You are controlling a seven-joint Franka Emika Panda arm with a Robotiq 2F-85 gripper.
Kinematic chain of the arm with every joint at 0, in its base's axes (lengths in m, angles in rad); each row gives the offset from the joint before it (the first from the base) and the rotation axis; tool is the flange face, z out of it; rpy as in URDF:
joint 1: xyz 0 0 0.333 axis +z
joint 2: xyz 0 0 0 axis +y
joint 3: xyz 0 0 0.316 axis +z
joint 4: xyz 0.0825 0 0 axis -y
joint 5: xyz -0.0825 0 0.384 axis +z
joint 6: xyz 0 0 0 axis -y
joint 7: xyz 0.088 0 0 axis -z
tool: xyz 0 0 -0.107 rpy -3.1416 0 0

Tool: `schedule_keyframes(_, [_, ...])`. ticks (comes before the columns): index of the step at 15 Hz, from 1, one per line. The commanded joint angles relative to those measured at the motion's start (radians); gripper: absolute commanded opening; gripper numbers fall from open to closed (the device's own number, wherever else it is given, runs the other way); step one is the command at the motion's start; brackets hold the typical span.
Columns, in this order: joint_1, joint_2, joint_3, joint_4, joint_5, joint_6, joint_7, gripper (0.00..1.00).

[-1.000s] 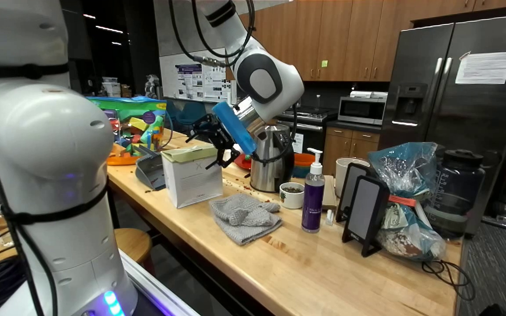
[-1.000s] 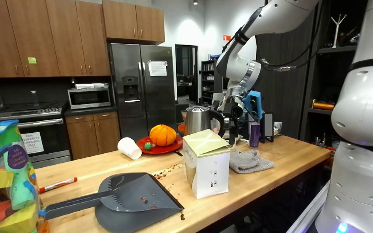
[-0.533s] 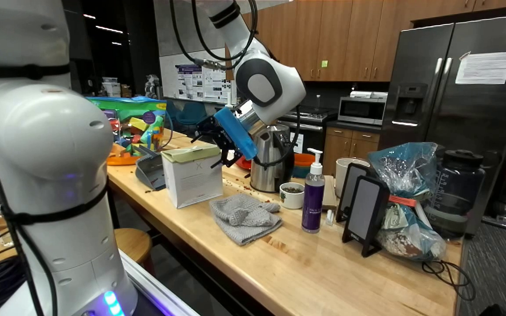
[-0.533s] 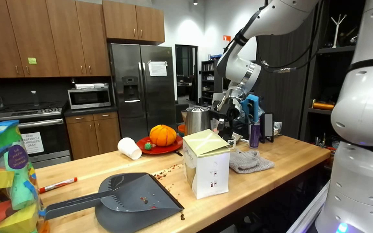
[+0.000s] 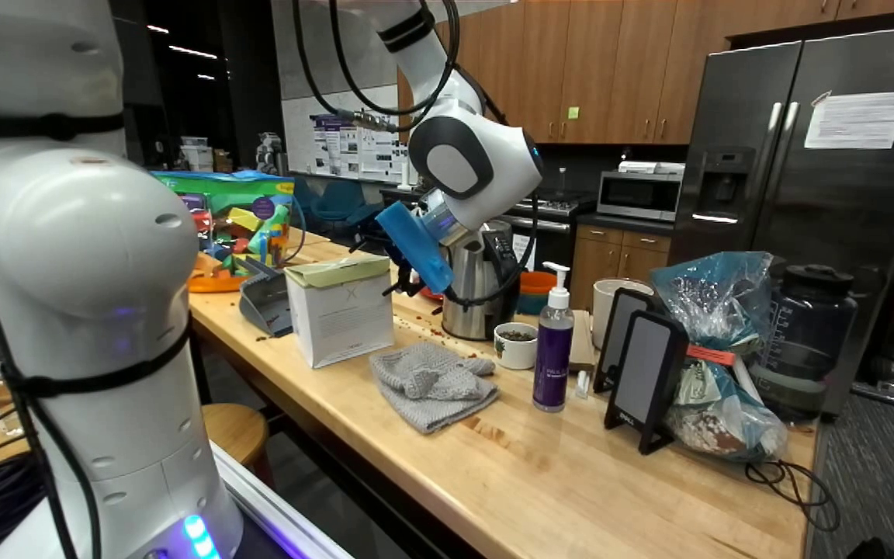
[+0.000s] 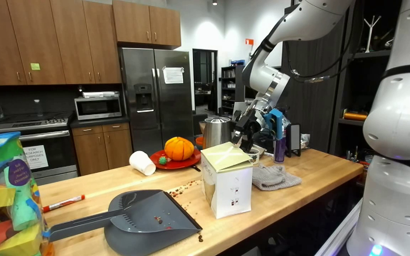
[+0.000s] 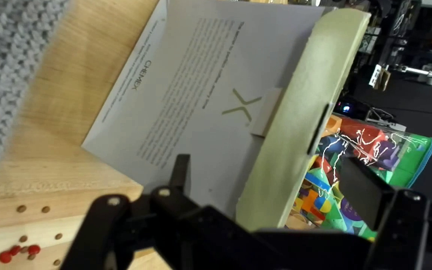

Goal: Open the box

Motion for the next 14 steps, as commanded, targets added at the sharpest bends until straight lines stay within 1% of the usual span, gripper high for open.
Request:
schedule_keyframes(1, [-0.018, -0.024, 0.010, -0.029, 0.046, 0.033, -0.037, 1.00])
schedule_keyframes(9, [-0.012, -0.045, 0.019, -0.050, 0.078, 0.042, -0.073, 1.00])
schedule_keyframes(14, [-0.007, -0.084, 0.031, -0.080, 0.080, 0.054, -0.093, 1.00])
